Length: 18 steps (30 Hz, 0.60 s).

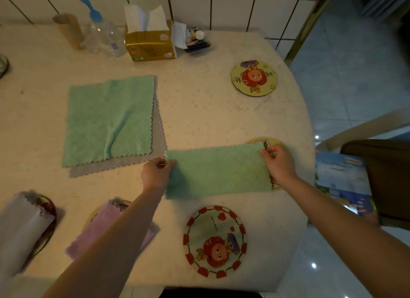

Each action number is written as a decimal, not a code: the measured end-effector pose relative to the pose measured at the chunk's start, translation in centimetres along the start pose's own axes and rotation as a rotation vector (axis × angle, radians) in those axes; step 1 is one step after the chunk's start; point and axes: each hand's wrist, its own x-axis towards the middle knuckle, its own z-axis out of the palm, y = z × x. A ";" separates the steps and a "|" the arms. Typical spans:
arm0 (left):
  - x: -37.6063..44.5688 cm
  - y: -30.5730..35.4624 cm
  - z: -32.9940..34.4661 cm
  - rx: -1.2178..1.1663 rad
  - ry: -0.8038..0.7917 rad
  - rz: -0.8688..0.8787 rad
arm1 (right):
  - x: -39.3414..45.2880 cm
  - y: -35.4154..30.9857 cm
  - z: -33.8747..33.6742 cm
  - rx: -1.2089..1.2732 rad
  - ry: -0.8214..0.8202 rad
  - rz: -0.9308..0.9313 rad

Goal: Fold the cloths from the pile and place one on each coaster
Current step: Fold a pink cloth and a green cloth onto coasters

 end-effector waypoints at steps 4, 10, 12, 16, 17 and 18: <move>-3.9 -0.3 -0.1 0.202 0.172 0.331 | -2.8 -1.5 -2.1 0.250 0.116 -0.158; -9.3 -4.9 3.2 0.612 -0.272 1.020 | -9.6 0.7 -1.4 -0.383 -0.286 -0.868; -9.8 -6.4 3.7 0.709 -0.265 0.959 | -10.3 2.9 -0.4 -0.618 -0.294 -1.100; -10.1 -7.6 3.1 0.765 -0.242 0.903 | -9.3 5.4 -1.2 -0.802 -0.301 -1.145; -10.3 -7.8 2.8 0.756 -0.236 0.890 | -9.1 5.7 -1.6 -0.830 -0.295 -1.144; -10.4 -8.0 2.5 0.748 -0.231 0.872 | -8.9 5.9 -1.9 -0.847 -0.287 -1.144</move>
